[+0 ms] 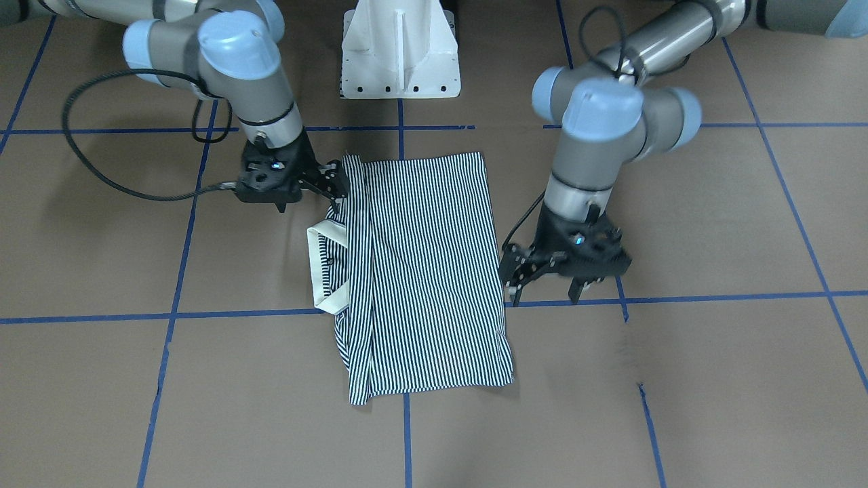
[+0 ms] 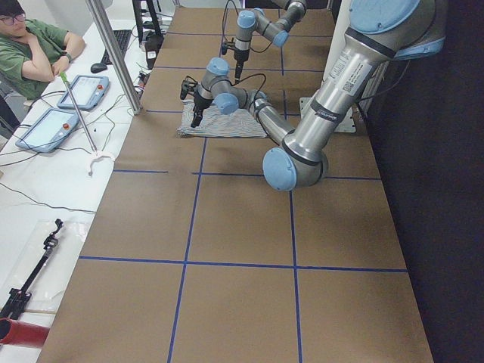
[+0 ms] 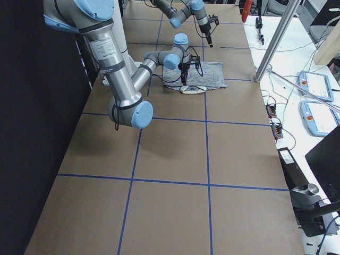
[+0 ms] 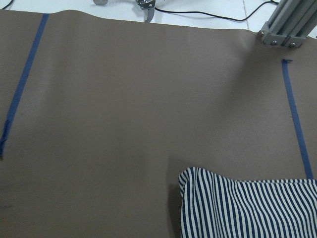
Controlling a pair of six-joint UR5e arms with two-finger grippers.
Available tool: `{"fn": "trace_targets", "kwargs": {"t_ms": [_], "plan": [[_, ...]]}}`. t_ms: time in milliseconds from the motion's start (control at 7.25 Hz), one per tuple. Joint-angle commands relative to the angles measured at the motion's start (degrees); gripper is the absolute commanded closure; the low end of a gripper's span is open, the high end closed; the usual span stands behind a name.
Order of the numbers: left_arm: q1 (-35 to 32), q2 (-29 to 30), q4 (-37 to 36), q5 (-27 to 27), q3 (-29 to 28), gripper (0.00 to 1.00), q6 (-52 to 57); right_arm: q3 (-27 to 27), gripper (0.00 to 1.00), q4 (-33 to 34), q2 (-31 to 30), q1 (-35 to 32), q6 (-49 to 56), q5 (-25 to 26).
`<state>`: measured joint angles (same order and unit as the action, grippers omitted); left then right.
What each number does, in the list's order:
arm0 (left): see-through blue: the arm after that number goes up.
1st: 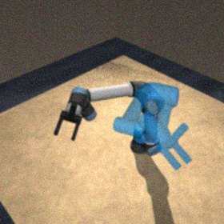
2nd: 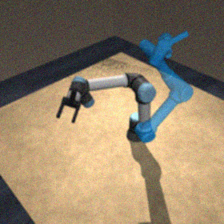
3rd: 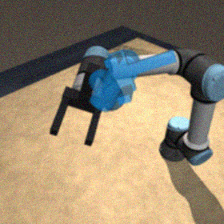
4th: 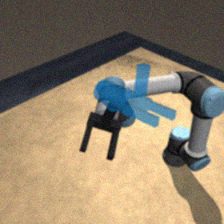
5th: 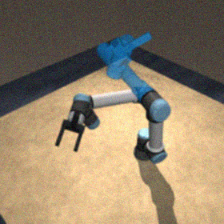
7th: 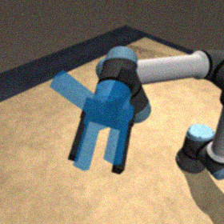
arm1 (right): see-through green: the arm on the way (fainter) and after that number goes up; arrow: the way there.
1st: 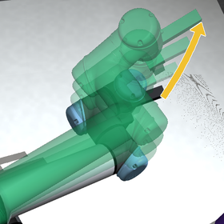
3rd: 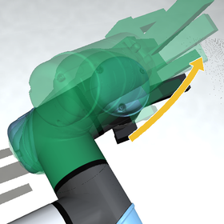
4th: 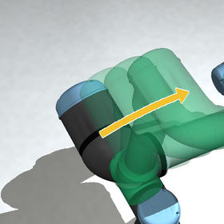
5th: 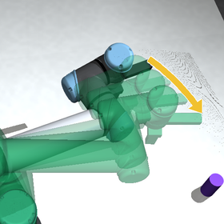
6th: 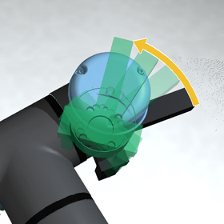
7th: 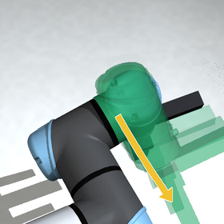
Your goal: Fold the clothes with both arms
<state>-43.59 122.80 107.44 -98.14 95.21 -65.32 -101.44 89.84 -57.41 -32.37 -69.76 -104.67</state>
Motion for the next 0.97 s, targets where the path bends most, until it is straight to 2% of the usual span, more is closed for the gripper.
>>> {"fn": "trace_targets", "kwargs": {"t_ms": [0,138,414,828], "plan": [[2.96,-4.04,-6.78,-0.12,10.57,0.00,-0.07,4.22,0.00,8.76,6.15,6.75,4.28,7.60],[3.85,-5.45,-7.15,-0.12,12.78,0.00,-0.33,7.54,0.00,9.65,8.69,8.36,4.28,7.81],[4.21,-5.64,-7.24,-0.21,13.16,0.00,-0.77,11.07,0.00,10.80,9.95,10.91,5.77,7.90],[4.48,-6.25,-7.16,-0.30,13.07,0.00,-0.95,10.30,0.00,16.14,10.03,10.66,10.95,7.46]]}}
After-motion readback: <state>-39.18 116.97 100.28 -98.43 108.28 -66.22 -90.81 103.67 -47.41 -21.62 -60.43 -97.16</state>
